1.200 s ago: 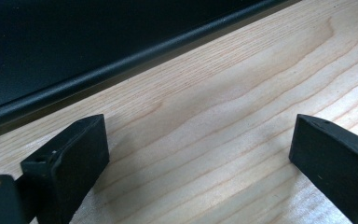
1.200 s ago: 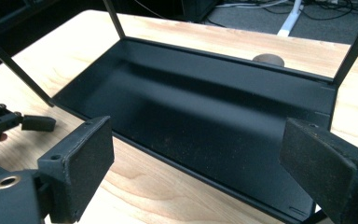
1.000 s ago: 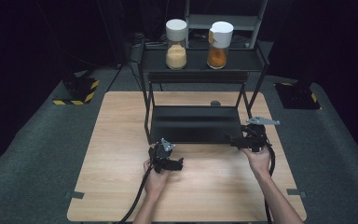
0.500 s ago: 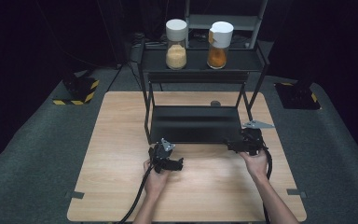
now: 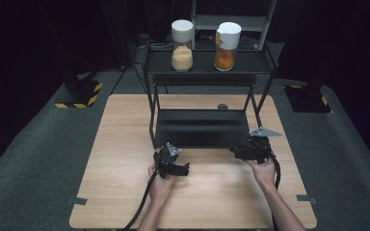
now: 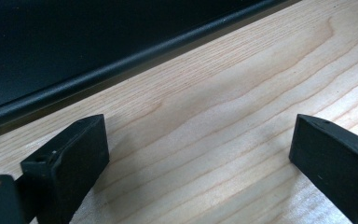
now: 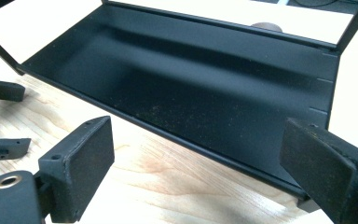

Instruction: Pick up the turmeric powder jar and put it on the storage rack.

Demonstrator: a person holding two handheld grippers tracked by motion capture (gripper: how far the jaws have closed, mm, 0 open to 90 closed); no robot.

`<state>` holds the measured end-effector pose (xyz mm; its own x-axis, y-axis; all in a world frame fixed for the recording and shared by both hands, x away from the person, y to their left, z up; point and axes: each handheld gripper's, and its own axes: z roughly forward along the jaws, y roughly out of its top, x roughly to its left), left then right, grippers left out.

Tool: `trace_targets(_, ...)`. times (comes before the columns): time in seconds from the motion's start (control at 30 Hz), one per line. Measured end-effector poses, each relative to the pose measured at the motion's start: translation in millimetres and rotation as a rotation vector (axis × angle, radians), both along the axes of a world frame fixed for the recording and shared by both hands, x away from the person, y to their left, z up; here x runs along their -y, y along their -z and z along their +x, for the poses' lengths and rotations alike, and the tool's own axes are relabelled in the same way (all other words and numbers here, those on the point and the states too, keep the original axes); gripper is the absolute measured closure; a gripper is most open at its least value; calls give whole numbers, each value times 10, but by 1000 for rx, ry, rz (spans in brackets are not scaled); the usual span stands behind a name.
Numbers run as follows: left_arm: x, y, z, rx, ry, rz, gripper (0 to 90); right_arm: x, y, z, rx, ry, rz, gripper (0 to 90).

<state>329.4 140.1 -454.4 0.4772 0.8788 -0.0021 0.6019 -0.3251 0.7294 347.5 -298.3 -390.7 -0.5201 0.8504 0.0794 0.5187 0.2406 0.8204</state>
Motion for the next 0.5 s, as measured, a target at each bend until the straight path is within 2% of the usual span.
trace_targets(0.27, 0, -1, 1, 0, 0, 0, 45, -22, 49, -30, 10, 12, -24, 97)
trace_targets(0.37, 0, -1, 1, 0, 0, 1, 45, -25, 101, -19, -9, 20, -13, 97)
trace_targets(0.5, 0, -1, 1, -1, 0, 1, 45, -32, 135, -18, -9, 20, -17, 100)
